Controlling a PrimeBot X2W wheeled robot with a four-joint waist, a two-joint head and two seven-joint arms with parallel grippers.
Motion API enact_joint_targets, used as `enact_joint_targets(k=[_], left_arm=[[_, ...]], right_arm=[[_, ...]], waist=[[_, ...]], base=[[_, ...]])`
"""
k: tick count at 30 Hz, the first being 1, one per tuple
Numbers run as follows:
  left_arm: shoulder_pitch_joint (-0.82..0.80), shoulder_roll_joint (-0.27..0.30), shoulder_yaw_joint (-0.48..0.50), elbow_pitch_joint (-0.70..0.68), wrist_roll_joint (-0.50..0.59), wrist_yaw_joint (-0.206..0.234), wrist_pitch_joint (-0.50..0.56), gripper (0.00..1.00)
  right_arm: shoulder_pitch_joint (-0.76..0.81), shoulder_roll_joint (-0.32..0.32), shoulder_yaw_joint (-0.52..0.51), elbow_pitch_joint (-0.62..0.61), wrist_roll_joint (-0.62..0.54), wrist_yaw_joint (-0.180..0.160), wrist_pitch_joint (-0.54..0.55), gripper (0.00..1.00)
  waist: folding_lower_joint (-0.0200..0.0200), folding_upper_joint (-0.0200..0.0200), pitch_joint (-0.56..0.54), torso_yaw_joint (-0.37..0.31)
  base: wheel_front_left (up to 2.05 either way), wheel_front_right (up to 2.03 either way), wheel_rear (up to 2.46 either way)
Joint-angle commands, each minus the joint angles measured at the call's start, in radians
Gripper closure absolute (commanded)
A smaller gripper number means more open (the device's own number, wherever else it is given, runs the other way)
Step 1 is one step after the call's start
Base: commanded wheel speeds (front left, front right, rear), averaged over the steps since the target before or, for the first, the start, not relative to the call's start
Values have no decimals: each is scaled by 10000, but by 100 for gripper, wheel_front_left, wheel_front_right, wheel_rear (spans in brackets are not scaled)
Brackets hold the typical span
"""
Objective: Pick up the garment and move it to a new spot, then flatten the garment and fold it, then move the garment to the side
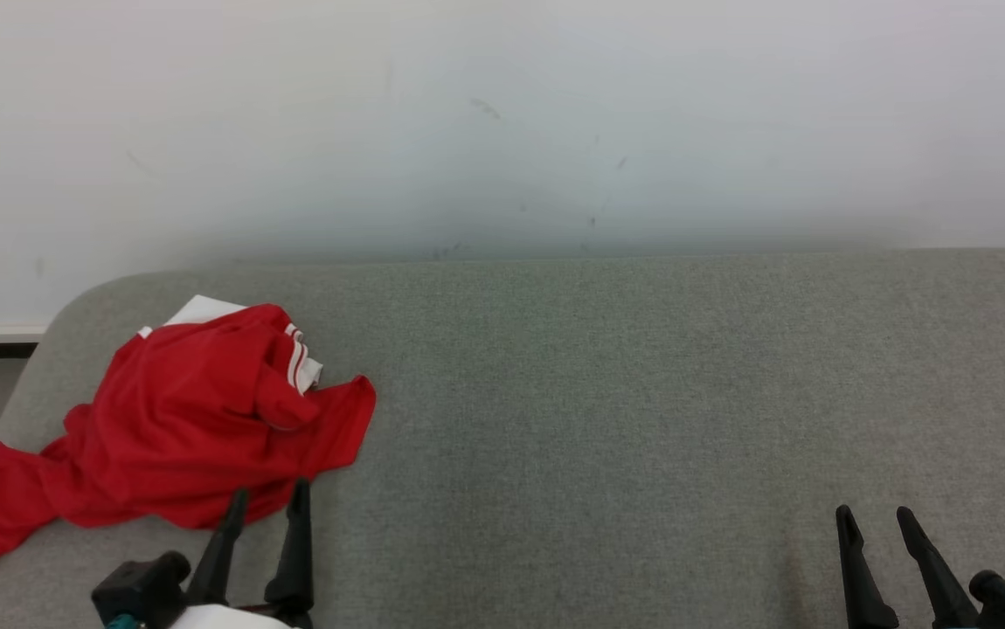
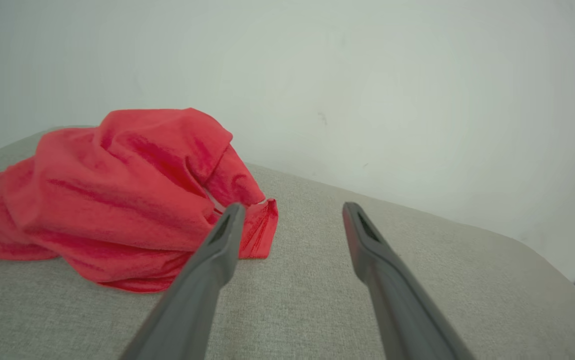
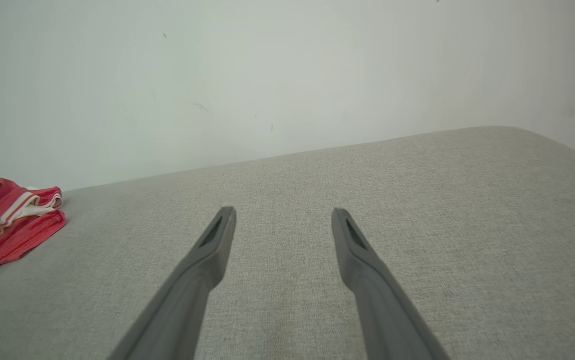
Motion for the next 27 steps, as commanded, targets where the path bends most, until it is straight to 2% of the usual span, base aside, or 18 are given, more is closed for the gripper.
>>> enact_joint_targets(k=[1,27], left_arm=[[50,79,-25,-4,337,-46,-71,0],[467,96,-32,180,2315,-72,-584,0]], right_arm=[[55,-42,20,-26,-263,7,-72,0],[116,106,-72,187,-1655,9,-582,0]], waist=[[0,0,-8,3],[0,0,-170,50]], base=[[0,0,0],[0,0,0]])
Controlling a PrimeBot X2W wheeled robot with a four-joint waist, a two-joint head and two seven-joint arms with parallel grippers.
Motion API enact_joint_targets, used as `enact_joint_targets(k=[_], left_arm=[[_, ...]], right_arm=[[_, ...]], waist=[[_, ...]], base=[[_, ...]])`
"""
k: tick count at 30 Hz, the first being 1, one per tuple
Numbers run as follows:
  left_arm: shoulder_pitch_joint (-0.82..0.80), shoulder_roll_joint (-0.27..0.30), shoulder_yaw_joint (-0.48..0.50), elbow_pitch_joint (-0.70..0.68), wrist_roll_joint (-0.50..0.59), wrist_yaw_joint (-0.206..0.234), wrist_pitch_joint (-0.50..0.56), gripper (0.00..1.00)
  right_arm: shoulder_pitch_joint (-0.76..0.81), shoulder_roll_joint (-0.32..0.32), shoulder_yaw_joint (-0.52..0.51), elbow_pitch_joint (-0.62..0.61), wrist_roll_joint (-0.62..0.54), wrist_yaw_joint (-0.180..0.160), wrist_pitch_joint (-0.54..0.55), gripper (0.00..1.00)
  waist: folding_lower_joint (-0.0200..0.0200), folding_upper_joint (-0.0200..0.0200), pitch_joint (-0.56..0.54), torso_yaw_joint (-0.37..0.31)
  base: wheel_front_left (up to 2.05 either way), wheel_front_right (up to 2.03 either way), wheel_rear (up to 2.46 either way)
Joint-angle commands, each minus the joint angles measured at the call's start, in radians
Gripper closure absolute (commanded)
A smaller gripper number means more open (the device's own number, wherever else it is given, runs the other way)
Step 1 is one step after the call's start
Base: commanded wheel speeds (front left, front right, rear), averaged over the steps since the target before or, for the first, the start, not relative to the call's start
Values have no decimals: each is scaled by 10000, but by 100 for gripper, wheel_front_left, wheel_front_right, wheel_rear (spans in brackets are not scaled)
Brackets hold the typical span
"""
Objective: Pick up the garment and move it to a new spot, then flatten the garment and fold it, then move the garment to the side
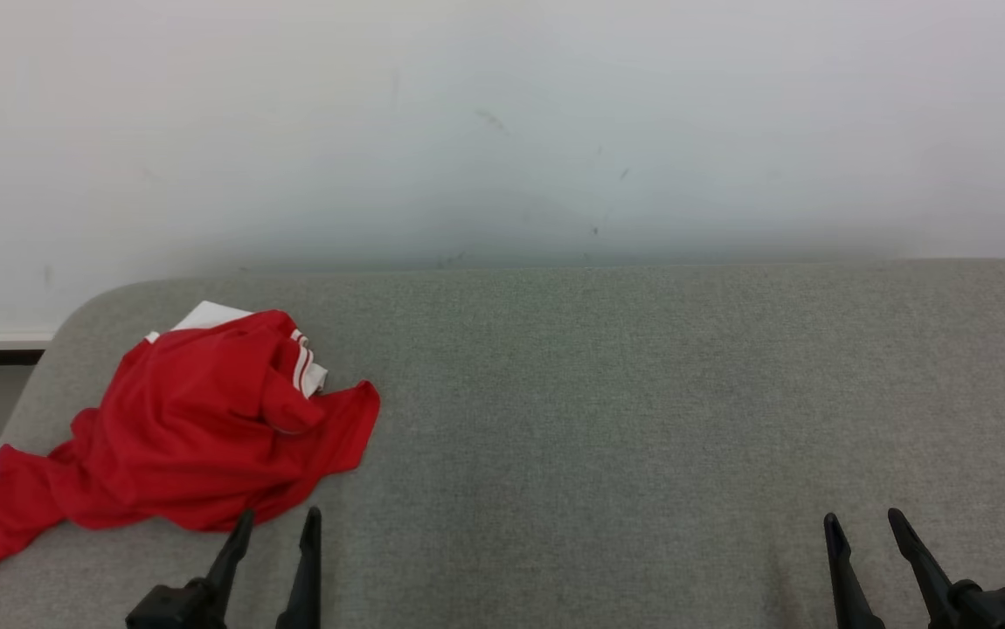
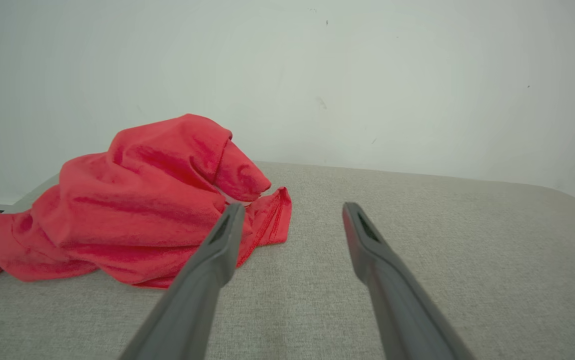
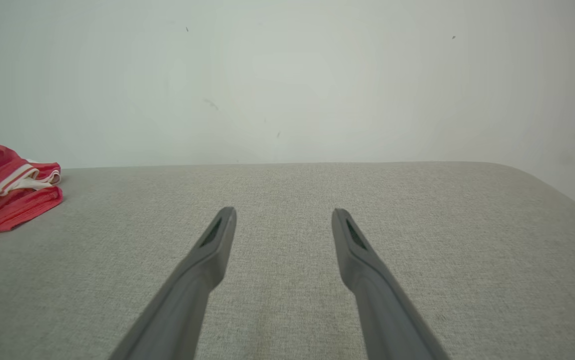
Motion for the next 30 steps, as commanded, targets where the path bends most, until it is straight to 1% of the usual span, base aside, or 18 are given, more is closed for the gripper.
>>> enact_joint_targets(k=[1,8,15,30], left_arm=[[64,76,30,-21,234,-6,-88,0],[84,76,25,-29,666,-12,-196,0],[90,76,31,51,628,-30,-179,0],[173,74,86,159,440,-57,-179,0]], right_arm=[[67,-3,31,28,-177,7,-87,0],[117,13,59,98,-528,7,-194,0],[87,46,-33,159,-283,7,-186,0],[164,72,-106,189,-169,6,-186,0]], waist=[[0,-1,-5,-16],[0,-1,-5,-122],[0,-1,32,-173],[0,-1,19,-126]], base=[[0,0,0],[0,0,0],[0,0,0],[0,0,0]])
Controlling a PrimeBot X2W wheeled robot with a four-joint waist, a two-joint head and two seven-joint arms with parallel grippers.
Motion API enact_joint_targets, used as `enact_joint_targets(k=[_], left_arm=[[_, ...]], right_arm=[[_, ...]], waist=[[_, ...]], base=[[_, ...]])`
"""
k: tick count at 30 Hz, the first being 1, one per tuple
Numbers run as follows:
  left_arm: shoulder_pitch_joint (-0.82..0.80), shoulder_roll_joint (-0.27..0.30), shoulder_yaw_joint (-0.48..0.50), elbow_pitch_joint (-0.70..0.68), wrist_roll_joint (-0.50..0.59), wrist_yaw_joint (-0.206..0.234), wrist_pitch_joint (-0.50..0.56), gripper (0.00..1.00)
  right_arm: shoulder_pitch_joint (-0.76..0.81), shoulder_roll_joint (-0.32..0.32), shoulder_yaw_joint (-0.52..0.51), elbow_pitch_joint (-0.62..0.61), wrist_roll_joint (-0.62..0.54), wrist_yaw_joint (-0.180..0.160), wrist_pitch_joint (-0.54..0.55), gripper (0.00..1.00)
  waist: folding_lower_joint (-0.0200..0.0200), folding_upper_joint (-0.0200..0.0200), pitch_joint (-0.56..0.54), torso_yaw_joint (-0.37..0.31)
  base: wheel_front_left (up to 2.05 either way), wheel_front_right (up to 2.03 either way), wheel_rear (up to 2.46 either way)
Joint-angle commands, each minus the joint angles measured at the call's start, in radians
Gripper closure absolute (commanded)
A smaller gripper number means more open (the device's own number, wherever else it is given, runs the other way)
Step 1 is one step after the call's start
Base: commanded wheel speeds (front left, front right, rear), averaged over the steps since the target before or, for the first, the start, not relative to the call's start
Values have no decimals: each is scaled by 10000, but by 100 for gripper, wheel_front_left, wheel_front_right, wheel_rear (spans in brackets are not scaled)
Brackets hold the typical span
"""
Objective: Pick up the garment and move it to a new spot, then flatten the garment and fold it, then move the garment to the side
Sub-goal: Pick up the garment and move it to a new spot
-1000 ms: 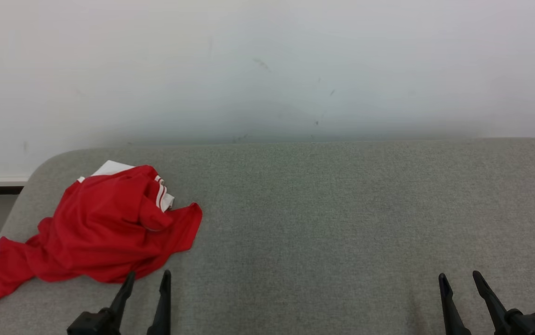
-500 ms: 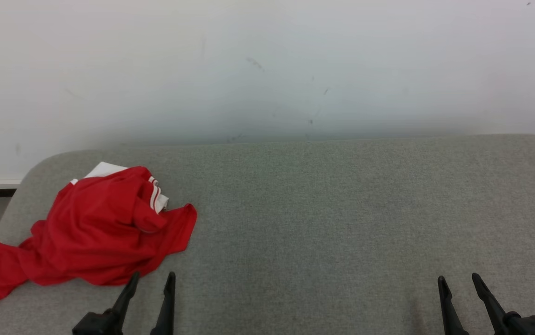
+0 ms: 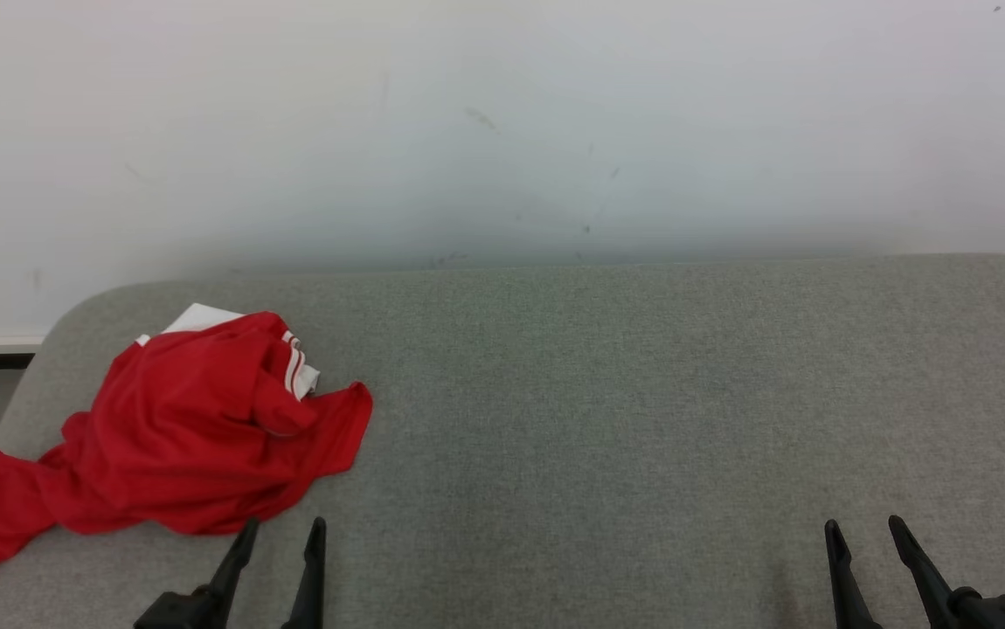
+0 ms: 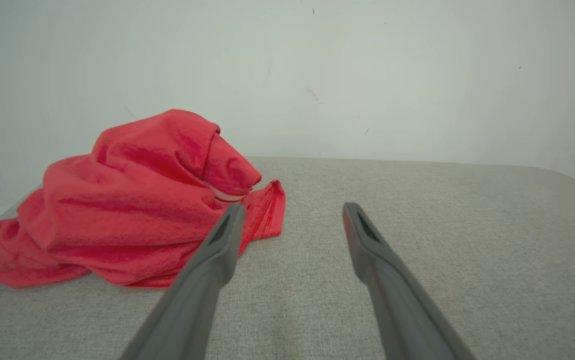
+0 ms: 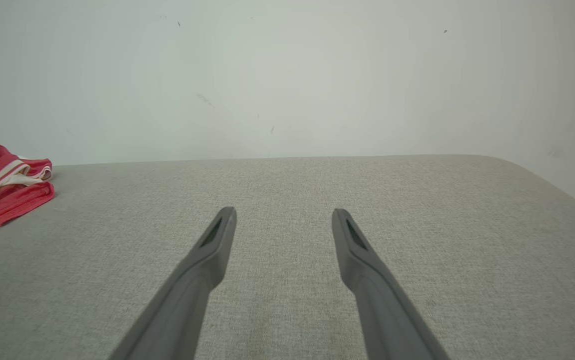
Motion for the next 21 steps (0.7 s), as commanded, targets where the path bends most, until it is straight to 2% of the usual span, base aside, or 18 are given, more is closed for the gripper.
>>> enact_joint_targets(k=[1,10,21], left_arm=[[108,63,16,13,-104,-45,-11,0],[0,63,-51,44,-201,-12,-9,0],[384,86,133,140,-4,-2,-9,0]], right_arm=[[123,-26,-20,-9,25,4,-35,0],[231,-36,-99,-34,16,4,-33,0],[366,110,283,74,115,4,-21,0]], waist=[[0,0,6,5],[0,0,-34,392],[0,0,-322,2232]], base=[[0,0,0],[0,0,0],[0,0,0]])
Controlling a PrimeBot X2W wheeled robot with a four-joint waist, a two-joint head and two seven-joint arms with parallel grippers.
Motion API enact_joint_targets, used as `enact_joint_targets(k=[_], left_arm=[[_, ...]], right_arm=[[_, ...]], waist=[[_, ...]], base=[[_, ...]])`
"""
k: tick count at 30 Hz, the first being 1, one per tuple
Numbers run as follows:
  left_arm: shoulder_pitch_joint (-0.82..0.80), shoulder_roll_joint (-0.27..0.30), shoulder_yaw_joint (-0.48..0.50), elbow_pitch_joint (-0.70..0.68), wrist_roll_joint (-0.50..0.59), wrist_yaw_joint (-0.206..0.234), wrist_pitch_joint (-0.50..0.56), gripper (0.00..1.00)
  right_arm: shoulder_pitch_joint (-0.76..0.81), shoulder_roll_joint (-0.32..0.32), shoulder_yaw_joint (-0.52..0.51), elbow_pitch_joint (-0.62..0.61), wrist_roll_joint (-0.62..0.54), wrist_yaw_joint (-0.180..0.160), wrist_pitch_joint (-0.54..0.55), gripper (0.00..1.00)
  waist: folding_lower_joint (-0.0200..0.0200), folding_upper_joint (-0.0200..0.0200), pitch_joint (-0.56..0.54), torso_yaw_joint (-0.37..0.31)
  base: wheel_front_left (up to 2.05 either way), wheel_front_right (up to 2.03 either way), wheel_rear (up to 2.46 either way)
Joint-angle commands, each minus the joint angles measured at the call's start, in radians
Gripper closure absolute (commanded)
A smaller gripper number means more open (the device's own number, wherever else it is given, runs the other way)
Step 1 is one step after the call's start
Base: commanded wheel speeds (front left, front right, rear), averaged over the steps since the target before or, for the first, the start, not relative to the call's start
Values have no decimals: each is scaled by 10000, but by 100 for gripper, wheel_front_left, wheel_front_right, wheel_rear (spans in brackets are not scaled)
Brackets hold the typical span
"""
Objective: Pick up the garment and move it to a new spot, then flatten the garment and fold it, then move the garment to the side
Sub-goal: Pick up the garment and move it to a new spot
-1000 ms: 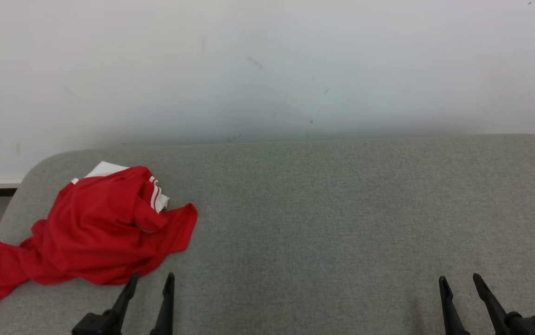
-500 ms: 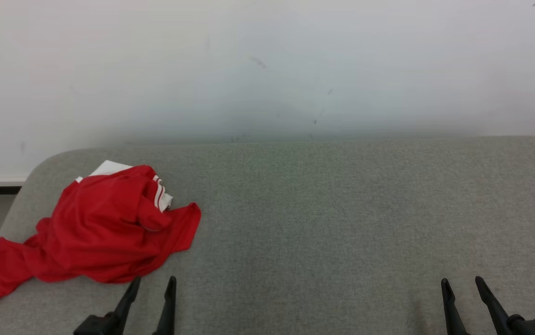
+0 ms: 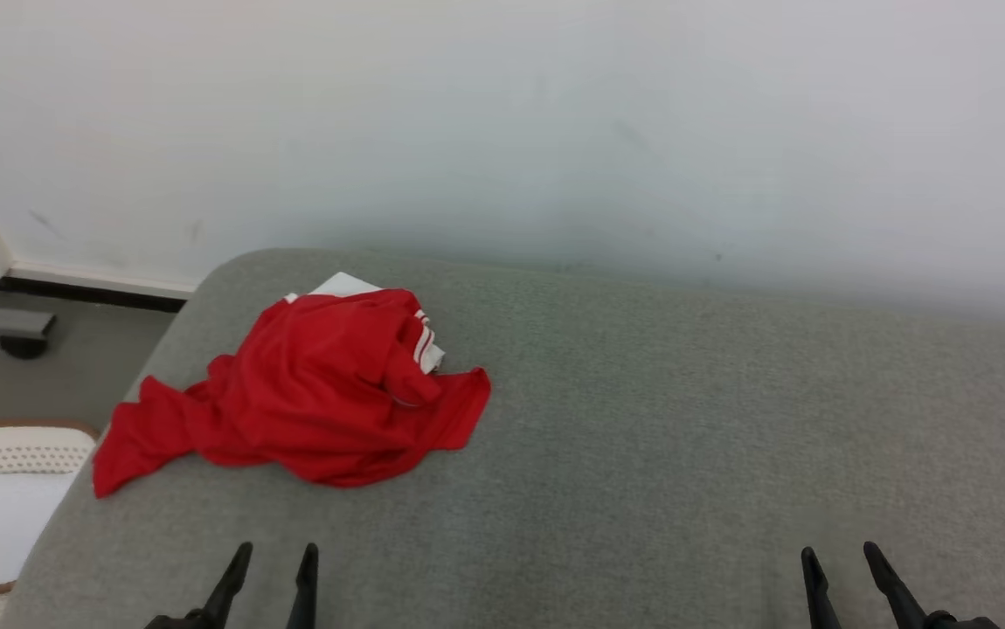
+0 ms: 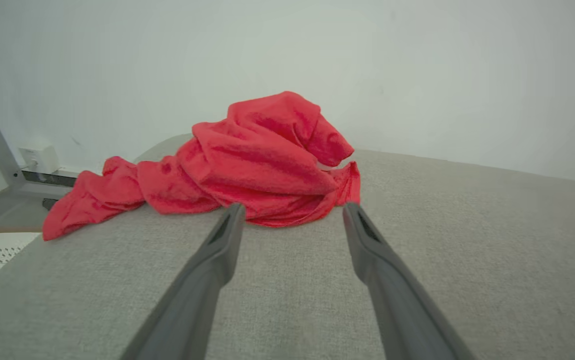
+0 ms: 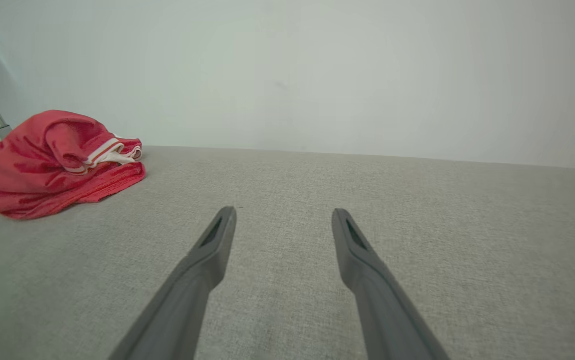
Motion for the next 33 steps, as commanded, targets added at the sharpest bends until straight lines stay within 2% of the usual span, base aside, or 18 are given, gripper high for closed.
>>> enact_joint_targets(k=[1,5,9,15,20,25,33], left_arm=[[143,77,72,7,33,-17,-7,0],[330,93,215,-14,19,-31,-7,0],[383,85,275,-81,10,-48,-7,0],[-33,108,148,-24,-108,-69,-7,0],[-1159,383,-269,239,-248,-76,-7,0],[-3122,1092,-937,1175,-445,-60,160,0],[-5966,2460,-1474,2462,-916,-62,1642,0]], right_arm=[[4,13,48,41,59,4,-2,0],[-47,52,297,113,129,4,-2,0],[-111,67,429,152,127,4,-2,0],[-235,82,558,136,72,4,-2,0],[-539,-19,529,41,-52,4,-2,0],[-1096,-125,618,-47,-159,4,0,0],[-2057,-159,768,-137,-165,4,0,0]], waist=[[0,-1,-124,532],[0,-1,-173,983],[0,-1,-146,1159],[0,-1,112,1010],[0,-1,749,706],[0,-1,1670,315],[0,-1,3089,-432]], base=[[0,0,0],[0,0,0],[0,0,0],[0,0,0],[0,0,0],[0,0,0],[0,0,0]])
